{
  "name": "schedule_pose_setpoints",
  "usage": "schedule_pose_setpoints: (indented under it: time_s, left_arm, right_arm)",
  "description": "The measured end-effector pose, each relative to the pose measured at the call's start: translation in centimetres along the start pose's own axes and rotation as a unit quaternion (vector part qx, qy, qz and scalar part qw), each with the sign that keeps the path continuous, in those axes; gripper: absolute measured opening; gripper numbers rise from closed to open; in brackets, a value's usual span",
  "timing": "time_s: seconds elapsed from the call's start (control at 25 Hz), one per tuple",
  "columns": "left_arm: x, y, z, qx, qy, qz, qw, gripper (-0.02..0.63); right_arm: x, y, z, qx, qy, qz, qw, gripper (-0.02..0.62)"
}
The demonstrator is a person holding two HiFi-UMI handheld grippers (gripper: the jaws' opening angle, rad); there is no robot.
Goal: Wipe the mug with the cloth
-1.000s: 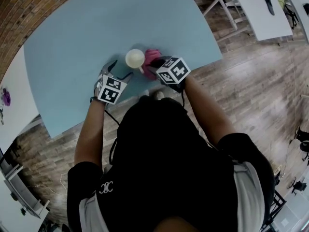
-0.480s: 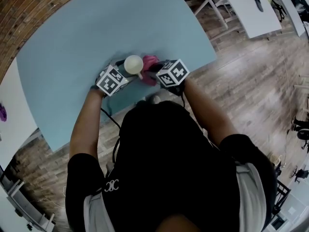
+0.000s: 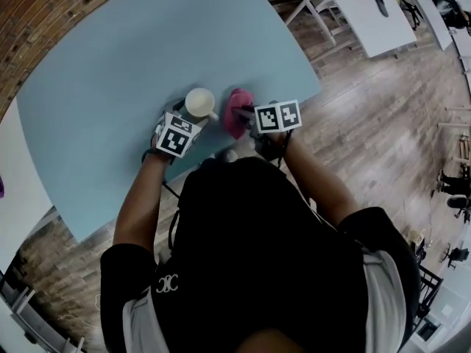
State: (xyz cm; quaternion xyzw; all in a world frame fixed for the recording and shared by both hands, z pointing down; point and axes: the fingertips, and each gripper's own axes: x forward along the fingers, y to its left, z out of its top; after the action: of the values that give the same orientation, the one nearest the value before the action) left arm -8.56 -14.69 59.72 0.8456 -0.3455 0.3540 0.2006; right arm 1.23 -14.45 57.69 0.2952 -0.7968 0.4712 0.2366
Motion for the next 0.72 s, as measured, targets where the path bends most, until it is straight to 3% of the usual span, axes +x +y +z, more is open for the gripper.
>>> schedule_pose_setpoints:
  time_s: [0.16, 0.32, 0.48, 0.72]
  left_arm:
    - [0.1, -0.5, 0.2, -0.044, -0.006, 0.038, 0.9983, 0.379]
    - [0.7, -0.9, 0.2, -0.074, -0.015, 0.058, 0.9954, 0.379]
    - [0.5, -0.8, 0.0, -0.078, -0.015, 0.063, 0.9948, 0.379]
    - [0.7, -0.9, 0.3, -0.08, -0.007, 0.067, 0.9946, 0.377]
  right_arm:
    - [-0.7, 0.3, -0.8, 0.056, -0.002, -0.001, 0.998, 0.037]
    - [-1.3, 2.6, -0.6, 0.059, 0.003, 0.005, 0.998, 0.037]
    - [-0.6, 4.7, 0.1, 0.063, 0.011, 0.014, 0.998, 0.037]
    - [0.6, 4.6, 1.0, 0.051, 0.033, -0.005, 0.998, 0.035]
